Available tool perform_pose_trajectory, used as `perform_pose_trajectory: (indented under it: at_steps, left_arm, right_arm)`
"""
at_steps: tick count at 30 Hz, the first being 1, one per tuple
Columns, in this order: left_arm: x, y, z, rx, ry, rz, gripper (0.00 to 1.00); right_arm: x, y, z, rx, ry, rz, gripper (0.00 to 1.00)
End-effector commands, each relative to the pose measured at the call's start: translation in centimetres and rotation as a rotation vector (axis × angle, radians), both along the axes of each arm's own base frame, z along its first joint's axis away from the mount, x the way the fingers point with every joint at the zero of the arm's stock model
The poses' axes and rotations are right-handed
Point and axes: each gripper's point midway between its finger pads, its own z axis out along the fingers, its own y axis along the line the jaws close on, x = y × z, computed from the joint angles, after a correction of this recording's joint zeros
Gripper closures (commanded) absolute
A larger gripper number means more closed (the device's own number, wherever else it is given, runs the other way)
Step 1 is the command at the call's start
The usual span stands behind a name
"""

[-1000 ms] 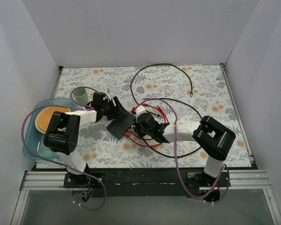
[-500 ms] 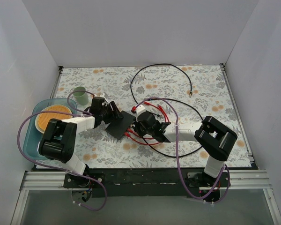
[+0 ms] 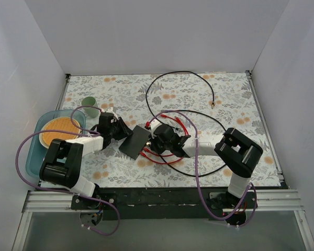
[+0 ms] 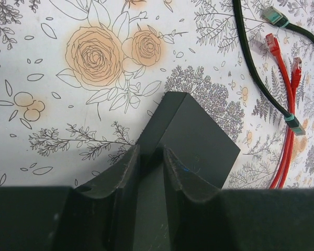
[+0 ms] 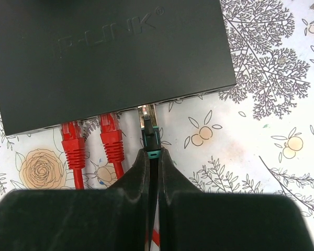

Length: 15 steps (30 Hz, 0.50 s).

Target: Insert the plug into the switch port

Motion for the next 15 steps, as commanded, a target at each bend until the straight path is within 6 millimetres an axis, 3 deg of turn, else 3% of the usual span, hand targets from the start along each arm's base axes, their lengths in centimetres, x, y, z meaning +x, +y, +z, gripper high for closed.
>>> perform_pose_trajectory:
  at_steps: [1,15]
  left_arm:
    - [-8.7,-0.5,-6.5,0.066,0.342,-0.118,0.82]
    - [-10.3,-1.6,-7.5,0.090,0.397,-0.182,0.81]
  right_arm:
    - [1.9,4.9,5.7,0.230,-0.113,0.041,0.99]
    - [3.4,6.6,7.6,0.277,-0.156,0.027,0.99]
